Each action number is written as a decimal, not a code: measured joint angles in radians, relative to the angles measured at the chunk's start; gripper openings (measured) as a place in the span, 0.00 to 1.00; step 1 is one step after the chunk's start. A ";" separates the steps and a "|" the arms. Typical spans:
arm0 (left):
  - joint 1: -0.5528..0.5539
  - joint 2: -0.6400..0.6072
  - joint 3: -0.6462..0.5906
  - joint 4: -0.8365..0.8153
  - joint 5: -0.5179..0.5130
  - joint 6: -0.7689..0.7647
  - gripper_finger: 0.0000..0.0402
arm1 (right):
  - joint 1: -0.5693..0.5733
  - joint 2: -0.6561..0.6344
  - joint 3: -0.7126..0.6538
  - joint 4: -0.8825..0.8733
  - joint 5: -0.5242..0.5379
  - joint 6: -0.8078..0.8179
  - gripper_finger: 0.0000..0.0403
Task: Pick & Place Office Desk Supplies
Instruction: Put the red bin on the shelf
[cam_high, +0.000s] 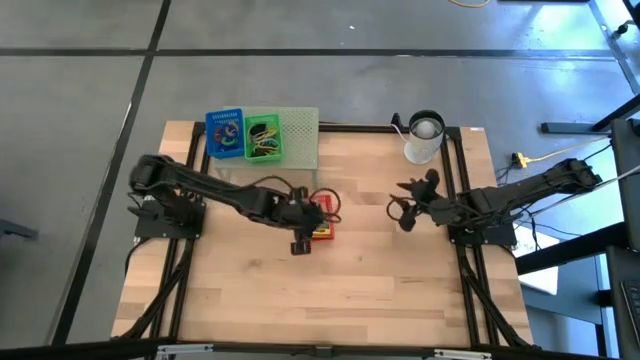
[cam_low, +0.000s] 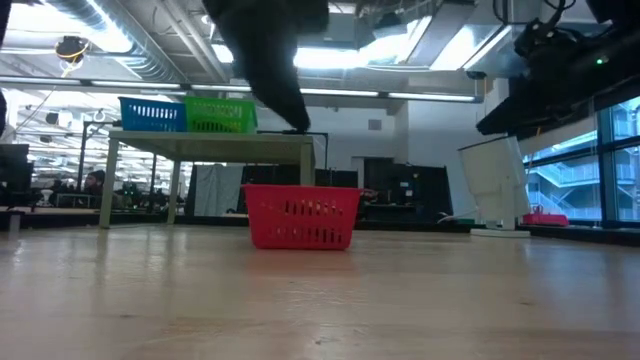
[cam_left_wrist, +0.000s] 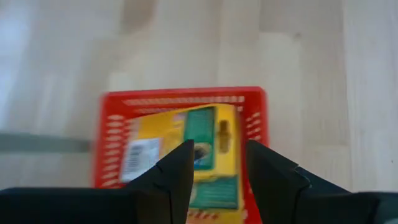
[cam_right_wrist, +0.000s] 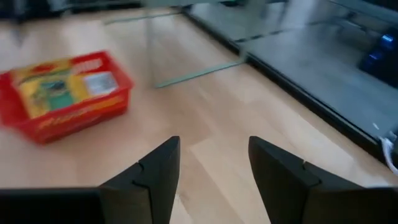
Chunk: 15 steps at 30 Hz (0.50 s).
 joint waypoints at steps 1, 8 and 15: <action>-0.002 0.021 0.000 0.016 0.015 0.005 0.35 | 0.000 0.001 -0.001 -0.003 0.024 0.032 0.48; -0.026 0.119 0.000 0.040 0.078 0.011 0.35 | 0.000 0.003 -0.002 -0.015 0.032 0.026 0.48; -0.063 0.127 0.000 0.052 0.065 0.011 0.35 | 0.000 0.003 -0.002 -0.015 -0.150 -0.041 0.48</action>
